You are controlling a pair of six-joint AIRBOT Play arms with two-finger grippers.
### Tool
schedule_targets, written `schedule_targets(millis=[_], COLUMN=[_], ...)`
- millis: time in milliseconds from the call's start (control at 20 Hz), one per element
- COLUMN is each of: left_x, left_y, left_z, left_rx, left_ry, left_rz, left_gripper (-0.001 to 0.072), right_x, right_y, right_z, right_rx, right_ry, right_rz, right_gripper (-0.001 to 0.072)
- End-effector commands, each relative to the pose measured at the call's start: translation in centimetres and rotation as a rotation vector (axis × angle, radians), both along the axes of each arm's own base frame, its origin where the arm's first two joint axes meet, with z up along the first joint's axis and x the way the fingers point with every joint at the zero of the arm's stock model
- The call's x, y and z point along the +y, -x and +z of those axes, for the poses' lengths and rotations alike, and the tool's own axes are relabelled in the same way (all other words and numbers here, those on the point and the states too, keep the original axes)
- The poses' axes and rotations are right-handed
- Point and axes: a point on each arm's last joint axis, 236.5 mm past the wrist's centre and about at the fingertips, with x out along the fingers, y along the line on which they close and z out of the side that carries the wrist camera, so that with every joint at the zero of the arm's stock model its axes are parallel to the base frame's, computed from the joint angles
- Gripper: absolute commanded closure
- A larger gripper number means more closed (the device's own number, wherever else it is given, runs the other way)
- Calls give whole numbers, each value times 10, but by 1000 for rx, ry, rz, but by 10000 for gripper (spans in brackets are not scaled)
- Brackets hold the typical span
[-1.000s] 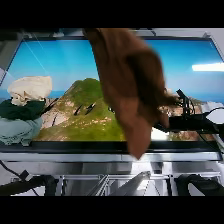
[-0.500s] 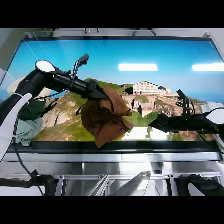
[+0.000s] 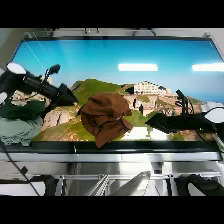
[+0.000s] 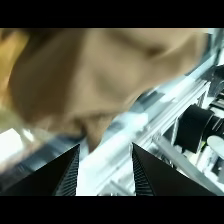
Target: Fold the shirts.
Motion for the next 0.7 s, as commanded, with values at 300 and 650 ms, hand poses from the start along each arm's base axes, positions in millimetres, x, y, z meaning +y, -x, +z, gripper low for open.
schedule_targets(millis=[300,650], left_x=[-72,-128], left_y=[85,90], left_z=[-99,-116], left_rx=[113,155], left_ry=[-33,-13], left_rz=[2,-196], left_gripper=[360,360], right_x=[70,85], right_y=[-15,-45], right_z=[-69,-78], right_rx=[60,36], right_ry=[-145,-227], right_rz=[81,36], right_gripper=[219,538])
